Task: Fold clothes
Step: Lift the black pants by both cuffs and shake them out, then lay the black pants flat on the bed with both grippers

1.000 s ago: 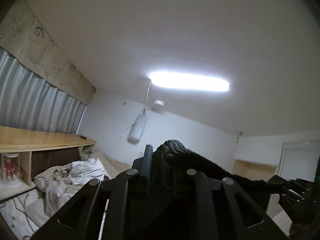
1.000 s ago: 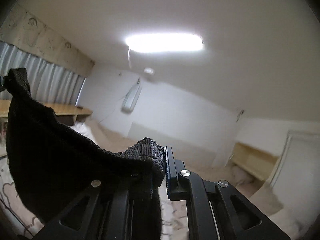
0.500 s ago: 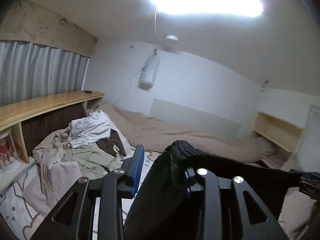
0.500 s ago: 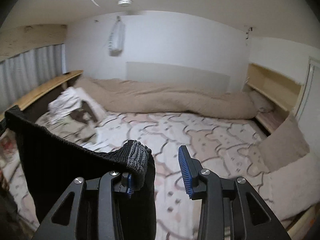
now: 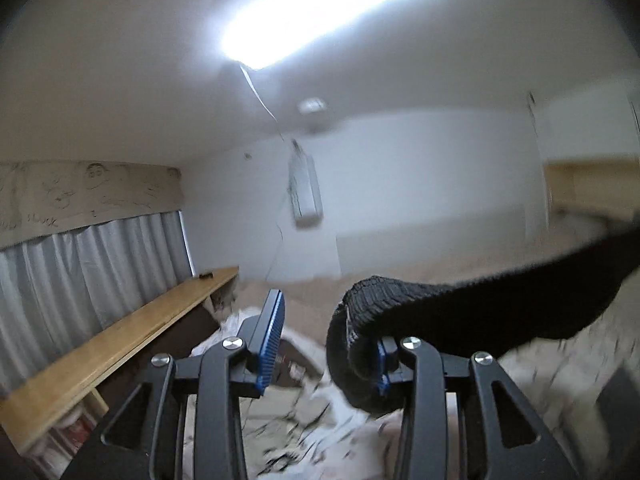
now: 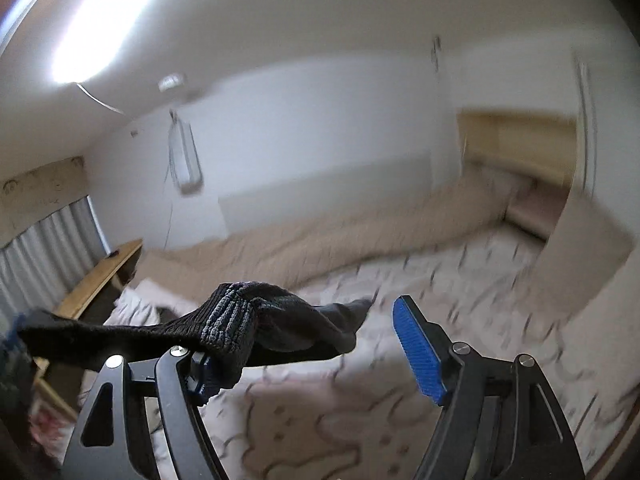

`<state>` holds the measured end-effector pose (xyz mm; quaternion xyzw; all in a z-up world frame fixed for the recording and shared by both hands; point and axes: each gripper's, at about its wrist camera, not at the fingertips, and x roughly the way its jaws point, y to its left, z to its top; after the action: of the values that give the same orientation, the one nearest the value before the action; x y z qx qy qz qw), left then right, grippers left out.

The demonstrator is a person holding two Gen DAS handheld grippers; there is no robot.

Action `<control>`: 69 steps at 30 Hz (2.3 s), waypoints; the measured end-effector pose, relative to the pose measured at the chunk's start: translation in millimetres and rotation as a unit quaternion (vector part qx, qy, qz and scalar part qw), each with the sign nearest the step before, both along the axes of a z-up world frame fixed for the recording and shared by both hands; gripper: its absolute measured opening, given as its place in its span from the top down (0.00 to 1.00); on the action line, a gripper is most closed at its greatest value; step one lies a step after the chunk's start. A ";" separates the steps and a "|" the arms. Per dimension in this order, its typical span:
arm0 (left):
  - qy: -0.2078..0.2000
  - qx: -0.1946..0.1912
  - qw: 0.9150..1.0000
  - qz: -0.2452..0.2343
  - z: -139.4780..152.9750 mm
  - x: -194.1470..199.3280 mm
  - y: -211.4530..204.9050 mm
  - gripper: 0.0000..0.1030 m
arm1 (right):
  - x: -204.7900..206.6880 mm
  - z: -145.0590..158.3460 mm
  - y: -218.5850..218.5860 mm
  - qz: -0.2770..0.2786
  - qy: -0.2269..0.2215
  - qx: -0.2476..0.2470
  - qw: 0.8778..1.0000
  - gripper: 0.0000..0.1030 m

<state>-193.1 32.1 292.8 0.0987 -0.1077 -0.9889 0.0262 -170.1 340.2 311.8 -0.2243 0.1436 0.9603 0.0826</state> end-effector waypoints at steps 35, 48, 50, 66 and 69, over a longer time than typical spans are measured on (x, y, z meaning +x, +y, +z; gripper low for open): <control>-0.520 0.081 0.845 -0.091 -430.8 106.0 6.7 0.63 | 177.6 -459.7 -111.3 -0.008 -0.265 0.375 0.888 0.27; -0.503 0.172 0.847 0.016 -449.1 128.1 11.6 0.47 | 159.1 -425.8 -48.4 -0.060 -0.255 0.256 0.931 0.22; -0.474 0.186 0.860 0.036 -449.3 135.8 12.0 0.47 | 161.8 -418.9 -37.1 -0.071 -0.242 0.227 0.941 0.21; -0.030 0.204 0.977 -0.051 -154.7 202.3 -49.0 0.41 | 206.9 -206.7 -22.3 -0.057 0.044 0.129 0.989 0.07; 0.070 0.187 0.976 -0.086 -68.4 228.4 -54.0 0.38 | 232.3 -123.6 -25.3 -0.071 0.138 0.145 0.977 0.05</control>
<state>35.3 -21.9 224.3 0.0226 0.0734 -0.9945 -0.0706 62.1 314.9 188.2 -0.0645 0.0284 0.9844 0.1613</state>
